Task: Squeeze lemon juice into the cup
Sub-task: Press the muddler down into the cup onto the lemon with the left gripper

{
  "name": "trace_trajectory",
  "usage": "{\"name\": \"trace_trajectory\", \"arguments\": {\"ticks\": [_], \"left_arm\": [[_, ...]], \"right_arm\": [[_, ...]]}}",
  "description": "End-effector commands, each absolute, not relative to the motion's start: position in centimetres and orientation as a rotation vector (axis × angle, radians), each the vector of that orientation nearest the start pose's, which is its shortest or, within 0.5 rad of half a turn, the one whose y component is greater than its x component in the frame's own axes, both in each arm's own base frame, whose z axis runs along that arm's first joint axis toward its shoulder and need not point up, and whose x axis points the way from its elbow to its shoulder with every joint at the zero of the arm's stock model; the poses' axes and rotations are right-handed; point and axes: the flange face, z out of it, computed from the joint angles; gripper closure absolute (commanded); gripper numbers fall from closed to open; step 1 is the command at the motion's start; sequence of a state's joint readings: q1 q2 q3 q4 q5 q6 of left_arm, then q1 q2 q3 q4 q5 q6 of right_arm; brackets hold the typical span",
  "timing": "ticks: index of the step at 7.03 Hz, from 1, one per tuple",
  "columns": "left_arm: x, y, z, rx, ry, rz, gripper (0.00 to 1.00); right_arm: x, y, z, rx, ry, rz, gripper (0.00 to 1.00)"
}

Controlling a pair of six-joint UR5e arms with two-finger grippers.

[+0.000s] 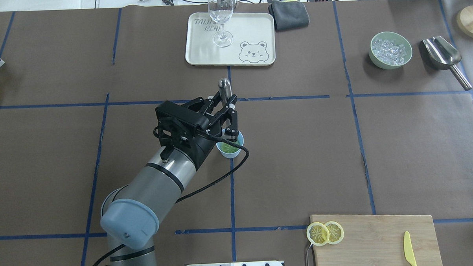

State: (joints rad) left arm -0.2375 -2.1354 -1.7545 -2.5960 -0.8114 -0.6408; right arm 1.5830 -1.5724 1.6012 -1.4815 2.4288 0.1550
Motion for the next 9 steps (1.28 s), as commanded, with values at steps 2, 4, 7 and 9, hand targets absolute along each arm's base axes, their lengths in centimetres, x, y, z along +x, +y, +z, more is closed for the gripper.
{"name": "trace_trajectory", "arguments": {"ticks": [2, 4, 7, 9], "left_arm": [[51.9, -32.5, 15.7, 1.338, 1.053, -0.154, 1.00], [52.8, -32.7, 16.5, 1.335, 1.044, -0.148, 1.00], [54.1, -32.9, 18.0, 1.331, 1.039, -0.142, 1.00], [55.2, -32.4, 18.8, 1.320, 1.028, -0.122, 1.00]], "right_arm": [[6.4, -49.8, 62.6, 0.055, -0.864, 0.103, 0.00], [6.4, -49.8, 62.6, 0.057, -0.864, 0.103, 0.00], [6.4, -49.8, 62.7, 0.055, -0.863, 0.103, 0.00], [6.4, -49.8, 62.7, 0.054, -0.863, 0.104, 0.00]]}}
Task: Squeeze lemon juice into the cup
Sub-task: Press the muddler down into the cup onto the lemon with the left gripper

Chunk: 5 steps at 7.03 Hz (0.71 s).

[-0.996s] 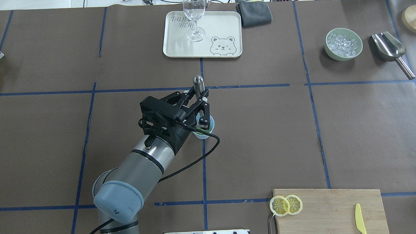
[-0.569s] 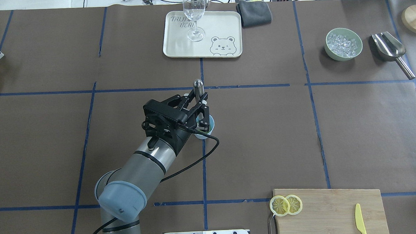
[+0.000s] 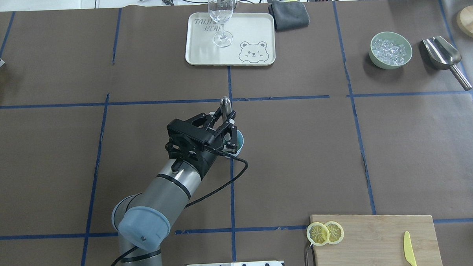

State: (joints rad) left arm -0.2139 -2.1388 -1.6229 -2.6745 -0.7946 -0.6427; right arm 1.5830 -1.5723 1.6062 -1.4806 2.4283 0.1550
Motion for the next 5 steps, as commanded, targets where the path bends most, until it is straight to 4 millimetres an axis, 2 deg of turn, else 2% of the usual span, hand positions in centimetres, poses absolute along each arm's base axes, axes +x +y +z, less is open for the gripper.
{"name": "trace_trajectory", "arguments": {"ticks": [1, 5], "left_arm": [[55.5, -32.3, 19.0, 1.318, 1.030, -0.119, 1.00], [56.6, -32.2, 20.2, 1.314, 1.031, -0.113, 1.00]], "right_arm": [[6.4, -49.8, 62.7, 0.054, -0.863, 0.104, 0.00], [6.4, -49.7, 62.7, 0.054, -0.864, 0.104, 0.00]]}}
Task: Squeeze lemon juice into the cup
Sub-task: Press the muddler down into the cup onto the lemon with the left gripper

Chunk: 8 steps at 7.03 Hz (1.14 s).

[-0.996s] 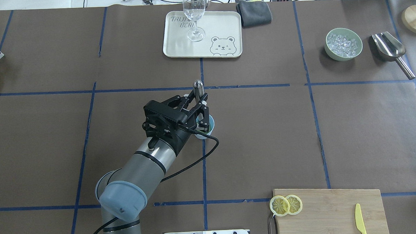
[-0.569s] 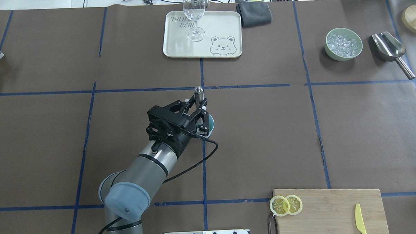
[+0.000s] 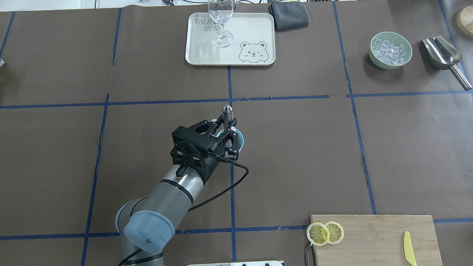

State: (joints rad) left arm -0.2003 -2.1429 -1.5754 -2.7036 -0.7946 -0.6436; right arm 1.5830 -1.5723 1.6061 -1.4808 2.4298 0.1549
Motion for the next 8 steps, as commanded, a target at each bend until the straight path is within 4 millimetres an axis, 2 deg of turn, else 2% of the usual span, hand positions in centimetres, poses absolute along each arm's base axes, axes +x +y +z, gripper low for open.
{"name": "trace_trajectory", "arguments": {"ticks": [1, 4, 7, 8], "left_arm": [[56.5, -32.1, 20.0, 1.315, 1.035, -0.115, 1.00], [55.1, -31.9, 18.6, 1.344, 1.042, -0.108, 1.00], [51.1, -31.2, 14.7, 1.424, 1.066, -0.099, 1.00], [50.1, -31.3, 14.1, 1.439, 1.069, -0.105, 1.00]], "right_arm": [[6.4, -49.8, 62.6, 0.055, -0.864, 0.103, 0.00], [6.4, -49.8, 62.6, 0.057, -0.864, 0.103, 0.00], [6.4, -49.8, 62.5, 0.058, -0.864, 0.102, 0.00], [6.4, -49.7, 62.6, 0.057, -0.864, 0.103, 0.00]]}}
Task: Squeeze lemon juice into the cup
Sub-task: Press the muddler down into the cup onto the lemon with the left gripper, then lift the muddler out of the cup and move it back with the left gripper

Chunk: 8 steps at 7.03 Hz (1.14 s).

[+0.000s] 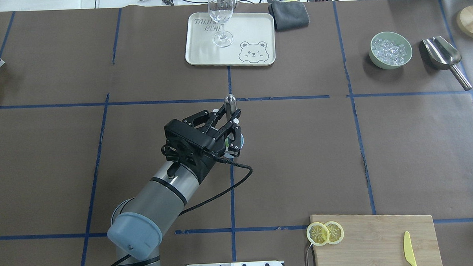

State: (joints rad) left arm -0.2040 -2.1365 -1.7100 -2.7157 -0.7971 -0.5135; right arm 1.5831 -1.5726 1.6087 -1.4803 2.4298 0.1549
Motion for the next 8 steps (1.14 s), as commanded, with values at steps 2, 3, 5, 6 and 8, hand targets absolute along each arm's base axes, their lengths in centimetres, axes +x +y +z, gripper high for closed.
{"name": "trace_trajectory", "arguments": {"ticks": [2, 3, 5, 6, 8], "left_arm": [[46.3, -31.5, 11.6, 1.504, 1.069, -0.115, 1.00], [44.7, -33.0, 11.5, 1.543, 1.020, -0.114, 1.00], [41.4, -35.2, 14.3, 1.546, 1.017, -0.024, 1.00], [39.2, -34.7, 16.3, 1.534, 1.019, 0.017, 1.00], [38.1, -34.1, 18.3, 1.507, 1.018, 0.056, 1.00]], "right_arm": [[6.4, -49.7, 62.6, 0.057, -0.864, 0.103, 0.00], [6.4, -49.7, 62.6, 0.058, -0.864, 0.102, 0.00], [6.4, -49.7, 62.4, 0.060, -0.863, 0.101, 0.00], [6.4, -49.7, 62.4, 0.059, -0.865, 0.101, 0.00], [6.4, -49.7, 62.4, 0.059, -0.865, 0.101, 0.00]]}}
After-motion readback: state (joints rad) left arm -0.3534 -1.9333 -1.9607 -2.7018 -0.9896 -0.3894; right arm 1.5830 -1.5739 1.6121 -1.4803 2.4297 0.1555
